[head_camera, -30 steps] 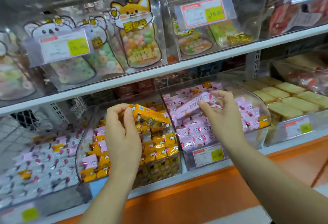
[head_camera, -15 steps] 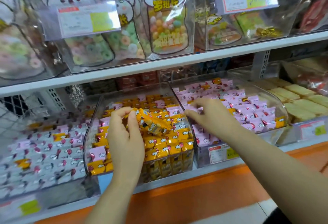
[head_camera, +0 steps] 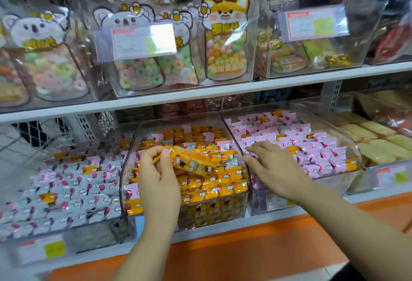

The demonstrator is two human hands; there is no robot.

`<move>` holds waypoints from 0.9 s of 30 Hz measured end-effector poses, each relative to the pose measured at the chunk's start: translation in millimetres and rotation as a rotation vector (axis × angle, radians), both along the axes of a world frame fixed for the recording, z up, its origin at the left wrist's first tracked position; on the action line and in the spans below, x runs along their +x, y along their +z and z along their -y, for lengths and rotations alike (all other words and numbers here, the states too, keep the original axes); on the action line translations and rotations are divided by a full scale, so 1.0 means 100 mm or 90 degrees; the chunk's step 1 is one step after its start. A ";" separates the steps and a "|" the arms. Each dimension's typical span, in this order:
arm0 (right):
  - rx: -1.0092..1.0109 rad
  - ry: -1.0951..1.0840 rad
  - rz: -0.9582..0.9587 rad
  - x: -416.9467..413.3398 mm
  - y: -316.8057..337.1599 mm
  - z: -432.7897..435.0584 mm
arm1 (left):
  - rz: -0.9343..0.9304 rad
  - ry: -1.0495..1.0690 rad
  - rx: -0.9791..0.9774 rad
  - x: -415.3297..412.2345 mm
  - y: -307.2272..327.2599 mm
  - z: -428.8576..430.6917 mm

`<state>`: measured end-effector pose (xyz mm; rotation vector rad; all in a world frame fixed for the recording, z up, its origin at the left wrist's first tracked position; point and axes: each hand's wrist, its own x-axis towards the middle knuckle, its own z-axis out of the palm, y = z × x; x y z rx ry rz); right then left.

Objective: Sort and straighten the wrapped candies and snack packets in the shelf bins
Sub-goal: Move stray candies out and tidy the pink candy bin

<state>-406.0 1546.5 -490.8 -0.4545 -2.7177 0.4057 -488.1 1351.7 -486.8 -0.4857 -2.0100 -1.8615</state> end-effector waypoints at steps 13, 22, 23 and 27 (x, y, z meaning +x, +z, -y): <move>0.036 0.137 -0.135 -0.33 0.05 0.55 | 0.131 0.045 0.152 -0.30 0.00 0.53; 0.007 0.239 -0.051 -0.85 0.04 1.26 | 0.133 0.085 0.201 -0.45 0.00 0.87; -0.010 0.246 -0.045 -0.91 0.03 1.33 | 0.131 0.088 0.204 -0.47 0.01 0.91; -0.051 0.262 -0.012 -1.09 -0.02 1.54 | 0.120 0.115 0.203 -0.54 0.05 1.04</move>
